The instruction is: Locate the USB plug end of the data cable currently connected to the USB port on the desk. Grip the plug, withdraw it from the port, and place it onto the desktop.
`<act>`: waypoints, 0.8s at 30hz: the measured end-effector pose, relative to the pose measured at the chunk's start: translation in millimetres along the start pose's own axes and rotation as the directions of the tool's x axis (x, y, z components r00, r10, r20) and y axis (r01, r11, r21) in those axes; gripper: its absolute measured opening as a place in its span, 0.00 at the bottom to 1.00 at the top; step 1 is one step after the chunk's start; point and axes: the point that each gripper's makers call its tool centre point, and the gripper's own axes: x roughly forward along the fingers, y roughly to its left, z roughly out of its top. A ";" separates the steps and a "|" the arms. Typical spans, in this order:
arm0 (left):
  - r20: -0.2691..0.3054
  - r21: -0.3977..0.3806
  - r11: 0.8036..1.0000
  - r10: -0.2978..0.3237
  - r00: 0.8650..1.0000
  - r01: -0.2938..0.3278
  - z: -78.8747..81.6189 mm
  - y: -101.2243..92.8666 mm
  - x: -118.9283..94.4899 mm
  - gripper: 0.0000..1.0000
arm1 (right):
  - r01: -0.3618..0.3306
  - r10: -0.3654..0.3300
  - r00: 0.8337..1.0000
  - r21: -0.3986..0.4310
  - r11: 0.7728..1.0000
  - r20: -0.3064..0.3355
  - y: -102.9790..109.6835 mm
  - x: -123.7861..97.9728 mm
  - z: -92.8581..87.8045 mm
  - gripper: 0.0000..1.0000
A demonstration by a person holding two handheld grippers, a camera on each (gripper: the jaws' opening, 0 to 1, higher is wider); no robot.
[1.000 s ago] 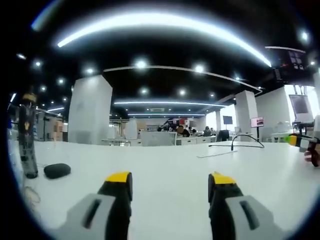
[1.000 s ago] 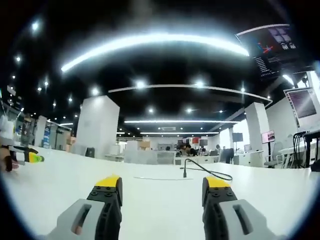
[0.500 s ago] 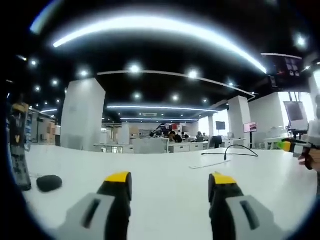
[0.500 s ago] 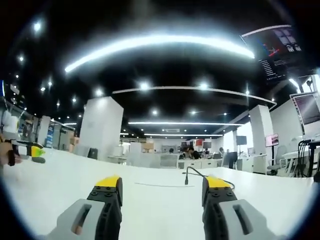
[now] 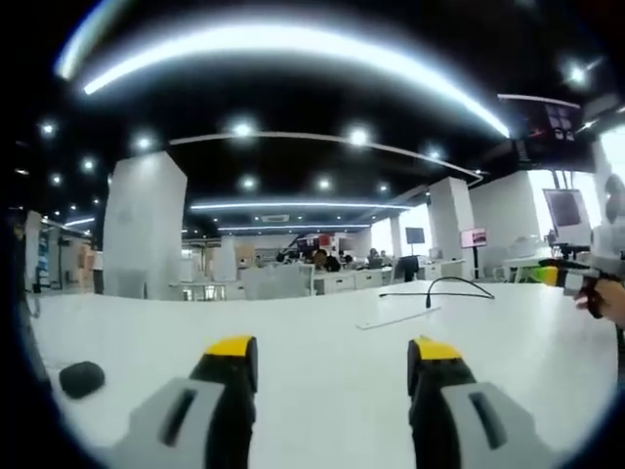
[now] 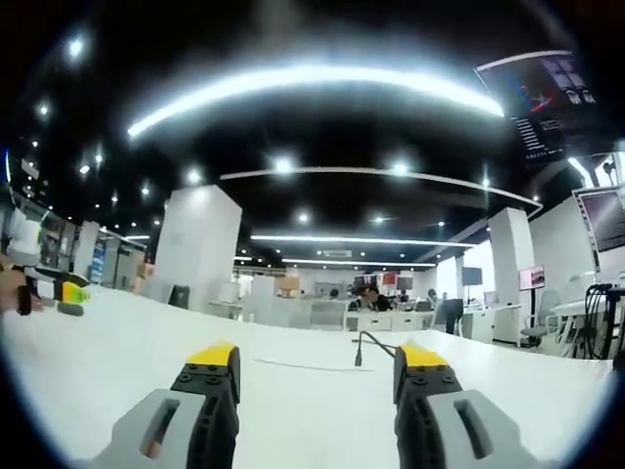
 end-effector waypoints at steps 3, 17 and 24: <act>-0.008 0.003 1.000 -0.014 1.000 0.014 -1.2 -4.0 5.2 0.62 | -0.001 0.001 1.000 0.000 1.000 -0.002 -2.0 3.1 1.7 0.64; 0.011 0.021 0.993 -0.117 0.993 0.117 4.7 -25.4 23.8 0.62 | 0.010 -0.010 1.000 0.035 0.999 -0.006 -16.6 21.6 7.0 0.62; 0.030 0.011 0.986 -0.168 0.985 0.168 8.6 -34.5 37.1 0.62 | -0.021 0.021 1.000 0.036 0.999 -0.020 -10.3 34.2 1.8 0.61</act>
